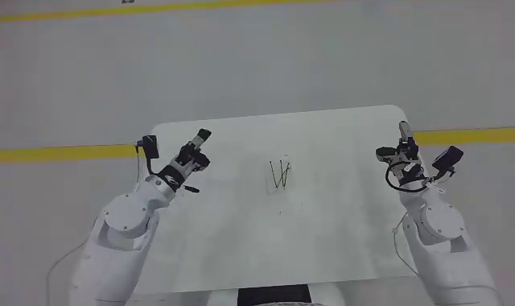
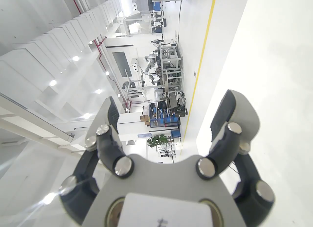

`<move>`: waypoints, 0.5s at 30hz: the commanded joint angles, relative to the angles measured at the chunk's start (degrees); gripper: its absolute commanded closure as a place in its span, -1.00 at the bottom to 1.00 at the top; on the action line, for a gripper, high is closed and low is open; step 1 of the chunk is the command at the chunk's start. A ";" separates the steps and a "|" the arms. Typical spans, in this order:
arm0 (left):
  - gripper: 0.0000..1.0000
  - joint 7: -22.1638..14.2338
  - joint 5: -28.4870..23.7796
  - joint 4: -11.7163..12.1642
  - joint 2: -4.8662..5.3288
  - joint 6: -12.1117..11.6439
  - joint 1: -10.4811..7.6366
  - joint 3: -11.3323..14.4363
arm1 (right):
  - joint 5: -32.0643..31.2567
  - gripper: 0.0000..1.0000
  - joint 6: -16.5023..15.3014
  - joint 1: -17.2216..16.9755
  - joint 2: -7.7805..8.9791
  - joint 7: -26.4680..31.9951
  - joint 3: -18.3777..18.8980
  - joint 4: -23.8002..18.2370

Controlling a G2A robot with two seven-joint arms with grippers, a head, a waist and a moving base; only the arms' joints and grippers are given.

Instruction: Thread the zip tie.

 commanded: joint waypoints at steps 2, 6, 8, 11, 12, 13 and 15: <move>-1.00 -5.45 1.41 -0.20 0.35 5.05 -1.16 1.53 | 0.00 -1.00 0.00 0.00 0.00 0.00 0.00 0.00; -1.00 -7.33 2.95 -0.26 0.60 7.49 -1.64 1.70 | 0.00 -1.00 0.00 0.00 0.00 0.00 0.00 0.00; -1.00 -7.33 2.95 -0.26 0.60 7.49 -1.64 1.70 | 0.00 -1.00 0.00 0.00 0.00 0.00 0.00 0.00; -1.00 -7.33 2.95 -0.26 0.60 7.49 -1.64 1.70 | 0.00 -1.00 0.00 0.00 0.00 0.00 0.00 0.00; -1.00 -7.33 2.95 -0.26 0.60 7.49 -1.64 1.70 | 0.00 -1.00 0.00 0.00 0.00 0.00 0.00 0.00; -1.00 -7.33 2.95 -0.26 0.60 7.49 -1.64 1.70 | 0.00 -1.00 0.00 0.00 0.00 0.00 0.00 0.00; -1.00 -8.33 4.11 -1.40 0.65 7.11 -2.10 2.56 | 0.00 -1.00 0.00 0.00 0.00 0.00 0.00 0.00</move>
